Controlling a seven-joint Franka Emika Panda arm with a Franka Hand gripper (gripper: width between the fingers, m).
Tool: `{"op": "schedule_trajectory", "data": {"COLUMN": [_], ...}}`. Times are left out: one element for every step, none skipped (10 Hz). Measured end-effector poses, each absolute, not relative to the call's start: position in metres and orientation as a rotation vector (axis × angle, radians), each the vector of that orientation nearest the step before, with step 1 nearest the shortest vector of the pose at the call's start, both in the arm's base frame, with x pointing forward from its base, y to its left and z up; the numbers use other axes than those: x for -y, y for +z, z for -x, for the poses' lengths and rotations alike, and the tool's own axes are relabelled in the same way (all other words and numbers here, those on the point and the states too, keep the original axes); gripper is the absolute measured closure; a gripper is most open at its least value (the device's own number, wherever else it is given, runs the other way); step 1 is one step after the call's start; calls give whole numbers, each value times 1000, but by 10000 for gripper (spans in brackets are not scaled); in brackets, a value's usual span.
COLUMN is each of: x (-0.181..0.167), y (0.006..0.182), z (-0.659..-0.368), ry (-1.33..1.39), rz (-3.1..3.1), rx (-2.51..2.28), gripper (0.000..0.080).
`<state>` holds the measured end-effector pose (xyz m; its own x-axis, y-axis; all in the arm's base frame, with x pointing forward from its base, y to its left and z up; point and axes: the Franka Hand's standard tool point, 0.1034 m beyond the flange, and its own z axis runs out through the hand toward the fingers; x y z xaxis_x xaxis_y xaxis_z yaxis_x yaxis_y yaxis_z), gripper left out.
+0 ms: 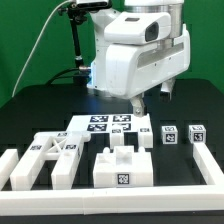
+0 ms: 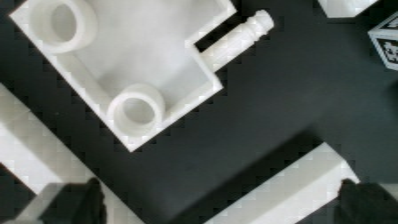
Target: Assemble chair
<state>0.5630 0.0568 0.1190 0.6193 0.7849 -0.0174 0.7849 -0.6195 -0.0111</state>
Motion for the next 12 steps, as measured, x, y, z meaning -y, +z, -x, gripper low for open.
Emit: {"op": "schedule_trajectory", "data": {"x": [-57, -57, -57, -57, -57, -53, -42, -36, -29, -11, 10, 13], "y": [119, 119, 119, 119, 119, 120, 122, 120, 113, 102, 95, 96], "z": [-563, -563, -563, -563, -563, -566, -575, -578, -579, -581, -584, -585], "ry": [32, 32, 32, 32, 32, 29, 16, 16, 16, 16, 19, 13], "rz": [2825, 2825, 2825, 2825, 2833, 2846, 2870, 2935, 2987, 3021, 3028, 3039], "rx": [1369, 1369, 1369, 1369, 1350, 1333, 1303, 1156, 977, 801, 709, 630], "gripper": [150, 150, 150, 150, 150, 150, 150, 150, 150, 150, 150, 150]}}
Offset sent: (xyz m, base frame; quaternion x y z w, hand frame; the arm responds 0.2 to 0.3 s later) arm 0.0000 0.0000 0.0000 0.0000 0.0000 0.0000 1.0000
